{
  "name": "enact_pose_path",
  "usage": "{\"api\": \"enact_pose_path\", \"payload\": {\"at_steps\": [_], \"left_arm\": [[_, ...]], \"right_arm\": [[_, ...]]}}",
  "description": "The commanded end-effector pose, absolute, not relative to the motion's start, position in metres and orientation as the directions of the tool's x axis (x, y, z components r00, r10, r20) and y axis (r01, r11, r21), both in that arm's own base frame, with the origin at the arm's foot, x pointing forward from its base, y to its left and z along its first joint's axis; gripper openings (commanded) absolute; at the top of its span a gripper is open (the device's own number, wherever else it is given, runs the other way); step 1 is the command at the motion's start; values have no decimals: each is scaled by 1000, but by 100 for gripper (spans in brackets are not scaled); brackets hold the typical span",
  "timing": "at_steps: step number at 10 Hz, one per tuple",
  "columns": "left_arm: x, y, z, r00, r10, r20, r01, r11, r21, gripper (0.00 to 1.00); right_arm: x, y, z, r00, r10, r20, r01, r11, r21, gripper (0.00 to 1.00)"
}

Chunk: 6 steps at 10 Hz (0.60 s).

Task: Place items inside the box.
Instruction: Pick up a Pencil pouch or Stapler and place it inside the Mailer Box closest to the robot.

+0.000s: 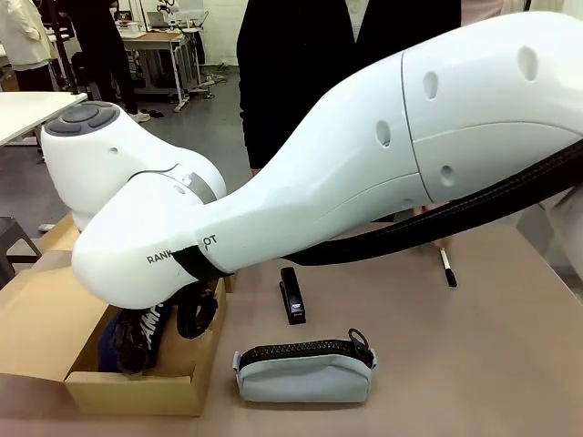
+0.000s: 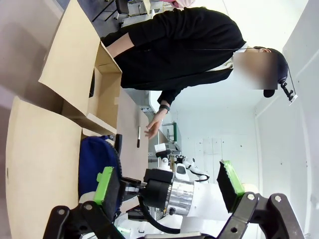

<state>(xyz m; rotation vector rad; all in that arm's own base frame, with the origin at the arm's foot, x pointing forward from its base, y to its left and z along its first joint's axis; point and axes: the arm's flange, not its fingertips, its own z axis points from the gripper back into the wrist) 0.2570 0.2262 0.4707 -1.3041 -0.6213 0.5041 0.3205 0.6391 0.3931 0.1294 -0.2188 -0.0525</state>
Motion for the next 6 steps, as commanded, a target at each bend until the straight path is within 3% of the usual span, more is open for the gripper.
{"api": "enact_pose_path", "payload": {"at_steps": [1,6], "left_arm": [[256,225,470,734,662,154,30,195,-980,100],[256,225,470,734,662,154,30,195,-980,100]], "right_arm": [[323,638,380,971,-60,230,30,991,131,7],[325,639,350,984,-41,171,22,993,115,7]]}}
